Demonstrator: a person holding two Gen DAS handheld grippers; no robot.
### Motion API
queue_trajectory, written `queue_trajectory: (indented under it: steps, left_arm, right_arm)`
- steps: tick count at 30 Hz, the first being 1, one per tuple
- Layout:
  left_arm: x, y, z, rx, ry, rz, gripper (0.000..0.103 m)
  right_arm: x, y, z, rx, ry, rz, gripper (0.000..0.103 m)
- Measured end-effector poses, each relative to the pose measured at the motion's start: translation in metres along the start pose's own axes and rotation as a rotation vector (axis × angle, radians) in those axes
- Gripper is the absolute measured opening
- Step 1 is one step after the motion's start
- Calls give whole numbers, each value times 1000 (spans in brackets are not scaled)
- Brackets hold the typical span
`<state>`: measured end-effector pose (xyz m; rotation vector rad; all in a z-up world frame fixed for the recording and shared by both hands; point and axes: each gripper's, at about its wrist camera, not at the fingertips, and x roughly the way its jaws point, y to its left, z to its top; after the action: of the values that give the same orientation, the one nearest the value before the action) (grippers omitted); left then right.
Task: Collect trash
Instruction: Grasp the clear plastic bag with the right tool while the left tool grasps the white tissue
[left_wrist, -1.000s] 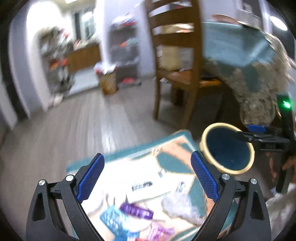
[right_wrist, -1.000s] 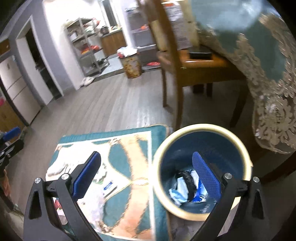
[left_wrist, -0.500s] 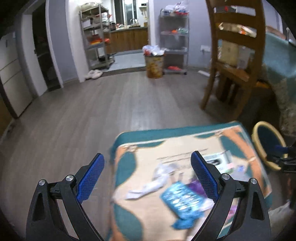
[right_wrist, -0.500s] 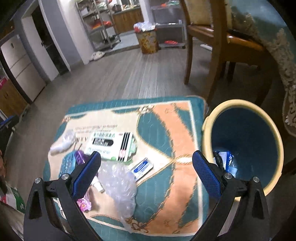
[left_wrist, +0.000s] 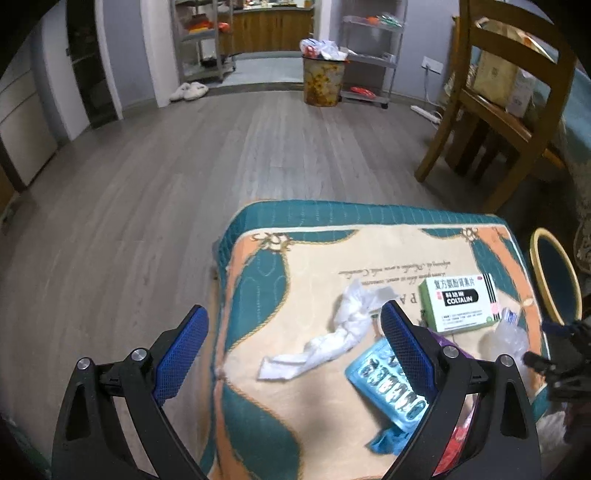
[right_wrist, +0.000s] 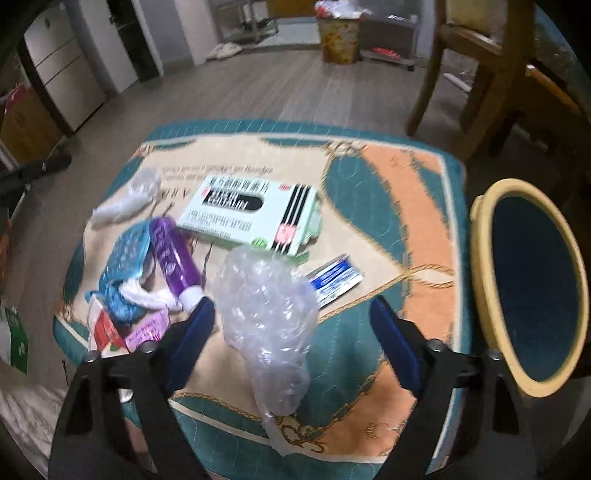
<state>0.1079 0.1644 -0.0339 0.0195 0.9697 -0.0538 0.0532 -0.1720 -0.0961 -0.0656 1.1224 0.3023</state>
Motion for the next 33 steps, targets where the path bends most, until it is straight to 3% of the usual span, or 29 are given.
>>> queue_trajectory:
  steps: [3,4,10,15,19,22,27,29,33]
  left_arm:
    - [8,-16,-2,49,24,-1,94]
    - [11,-20,-3,65,30,0,94]
    - [28,-33,-9,134,77,10,94]
    - [60,-39,-14,180,147,46,94]
    - [83,-49,-21,226,215,48,93]
    - [94,-55,-21,245,246,47,88]
    - [107,-62,-21,255,316,3,39]
    - [105,-63,-16,260,309,1,27]
    - [80,-73,1,255,209,4,26]
  right_arm:
    - [13,2,-3,-25,70,30,29]
    - [14,3,-3,-35,79,33,21]
    - [-44,1,21,-67,10,57,18]
    - [-91,-17,37,-92,-93,29,18]
    - [-86,-38,43,8,-104,62,18]
    - [-86,-46,48,-2,-123,40,18]
    - [-89,-65,54,45,-144,46,18]
    - [-91,-73,54,53,-152,32,18]
    - [-94,-88,52,95,-168,28,18]
